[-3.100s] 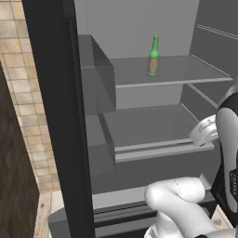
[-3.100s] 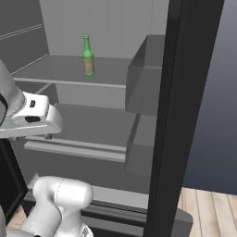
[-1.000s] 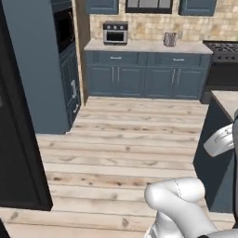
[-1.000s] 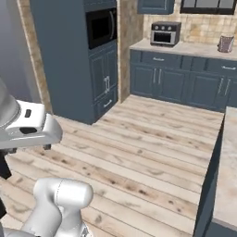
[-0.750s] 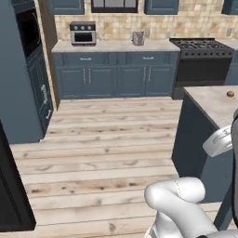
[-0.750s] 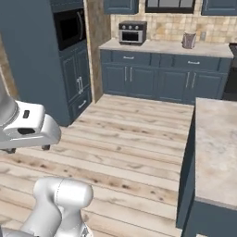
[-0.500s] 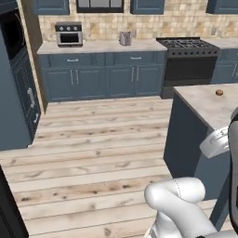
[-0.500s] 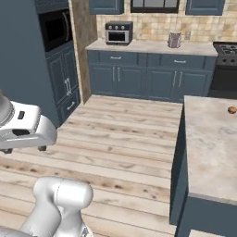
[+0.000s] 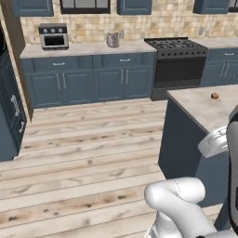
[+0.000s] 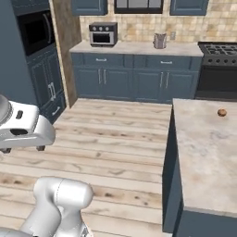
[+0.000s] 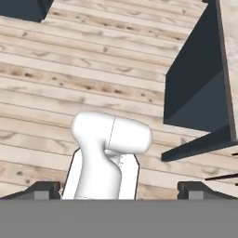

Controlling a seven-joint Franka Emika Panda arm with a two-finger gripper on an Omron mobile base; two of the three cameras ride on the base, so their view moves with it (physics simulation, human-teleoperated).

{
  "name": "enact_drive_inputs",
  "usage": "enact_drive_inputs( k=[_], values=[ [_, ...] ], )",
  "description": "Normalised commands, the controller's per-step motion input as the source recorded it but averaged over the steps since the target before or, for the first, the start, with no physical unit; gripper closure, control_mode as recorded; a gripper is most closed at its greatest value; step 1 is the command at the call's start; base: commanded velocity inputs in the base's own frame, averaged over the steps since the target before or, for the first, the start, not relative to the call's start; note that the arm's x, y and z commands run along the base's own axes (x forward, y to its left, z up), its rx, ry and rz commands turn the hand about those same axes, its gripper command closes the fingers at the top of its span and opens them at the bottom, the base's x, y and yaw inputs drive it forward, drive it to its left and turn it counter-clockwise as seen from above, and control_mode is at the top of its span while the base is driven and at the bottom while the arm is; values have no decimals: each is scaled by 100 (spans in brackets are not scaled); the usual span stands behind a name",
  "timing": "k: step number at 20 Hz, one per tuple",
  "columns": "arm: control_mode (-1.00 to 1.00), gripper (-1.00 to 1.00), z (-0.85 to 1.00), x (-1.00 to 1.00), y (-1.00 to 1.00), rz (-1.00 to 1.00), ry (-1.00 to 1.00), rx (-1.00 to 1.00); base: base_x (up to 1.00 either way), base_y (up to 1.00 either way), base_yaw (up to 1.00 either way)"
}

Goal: Place the beer and liquor on the top shelf of the fridge to keep them out of children's reach, and place the tangerine on lower shelves for easy access.

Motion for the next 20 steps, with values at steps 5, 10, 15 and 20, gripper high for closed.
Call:
enact_drive_inputs(
  k=[5,10,15,20],
  values=[
    [100,-100,0,0,0,0,0,0,57,-12,-19],
    [100,-100,0,0,0,0,0,0,77,0,-11],
    [100,-100,0,0,0,0,0,0,92,0,-7],
    [100,-100,0,0,0,0,0,0,91,-6,-7]
  ],
)
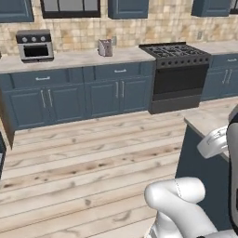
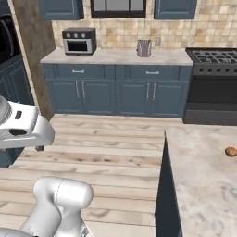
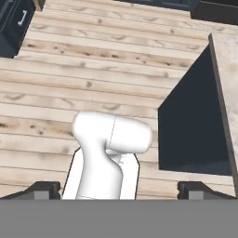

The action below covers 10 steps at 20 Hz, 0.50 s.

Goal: Place the beer and liquor on the top shelf of the fridge to keep them out of children's reach, and place the tangerine on lower shelves for easy access.

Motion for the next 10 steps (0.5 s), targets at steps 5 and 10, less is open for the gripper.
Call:
enact_drive_inputs(
  k=[5,10],
  values=[
    [100,-100,0,0,0,0,0,0,58,-34,-23],
    [100,-100,0,0,0,0,0,0,41,-39,-36]
  ],
)
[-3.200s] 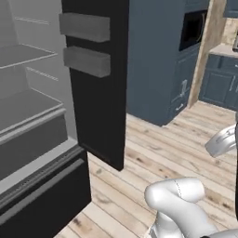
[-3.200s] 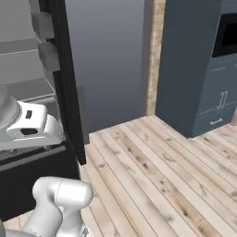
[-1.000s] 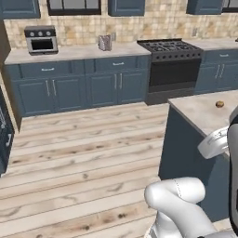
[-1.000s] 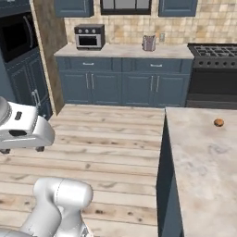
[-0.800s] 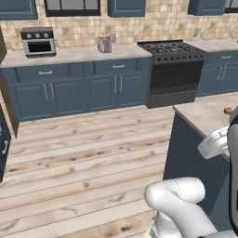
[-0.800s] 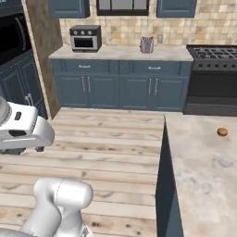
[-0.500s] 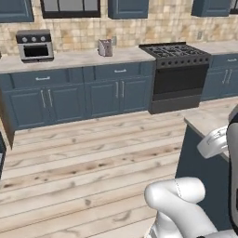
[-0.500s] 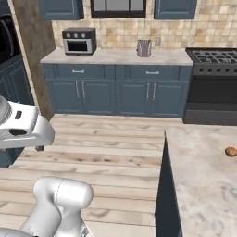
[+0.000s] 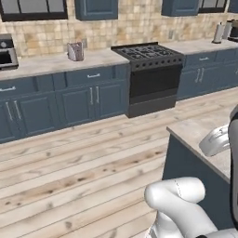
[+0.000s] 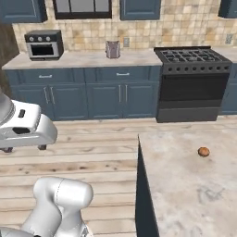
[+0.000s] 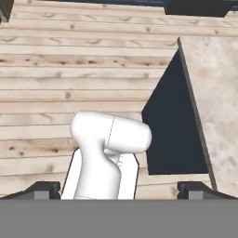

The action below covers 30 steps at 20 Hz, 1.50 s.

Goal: Place the beer and liquor on the top shelf of the fridge to keep them out of children's reach, and place the tangerine on lower shelves for easy access.

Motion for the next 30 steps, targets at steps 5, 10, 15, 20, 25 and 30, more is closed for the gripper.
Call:
enact_drive_inputs(
  k=[5,10,15,20,25,30],
  values=[
    [100,-100,0,0,0,0,0,0,34,-34,-43],
    [100,-100,0,0,0,0,0,0,25,-9,-49],
    [100,-100,0,0,0,0,0,0,21,0,-51],
    [100,-100,0,0,0,0,0,0,21,0,-51],
    [100,-100,0,0,0,0,0,0,31,0,-55],
    [100,-100,0,0,0,0,0,0,30,0,-56]
  ],
)
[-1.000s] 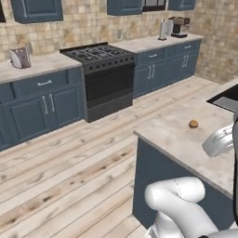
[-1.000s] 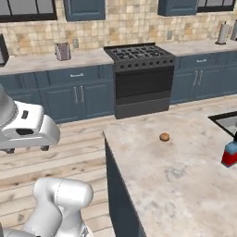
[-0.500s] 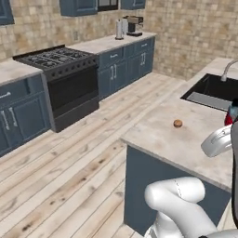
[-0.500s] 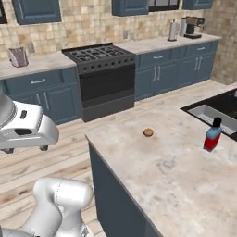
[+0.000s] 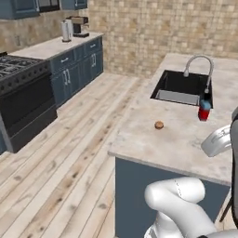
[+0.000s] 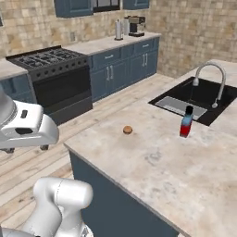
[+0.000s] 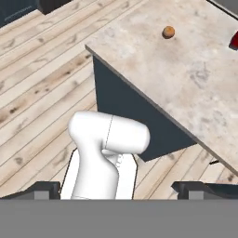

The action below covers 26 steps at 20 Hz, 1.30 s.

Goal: Place the beer and liquor on the top shelf of the fridge to keep them out of children's reach, and place the tangerine on lower shelves for easy access.

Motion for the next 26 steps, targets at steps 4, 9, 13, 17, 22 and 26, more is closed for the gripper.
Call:
enact_drive_inputs(
  k=[4,9,13,17,22,26],
  values=[
    [100,-100,0,0,0,0,0,0,13,1,-54],
    [100,-100,0,0,0,0,0,0,0,16,-49],
    [100,-100,0,0,0,0,0,0,0,24,-47],
    [100,-100,0,0,0,0,0,0,0,21,-46],
    [100,-100,0,0,0,0,0,0,0,22,-39],
    [100,-100,0,0,0,0,0,0,0,22,-25]
  ],
)
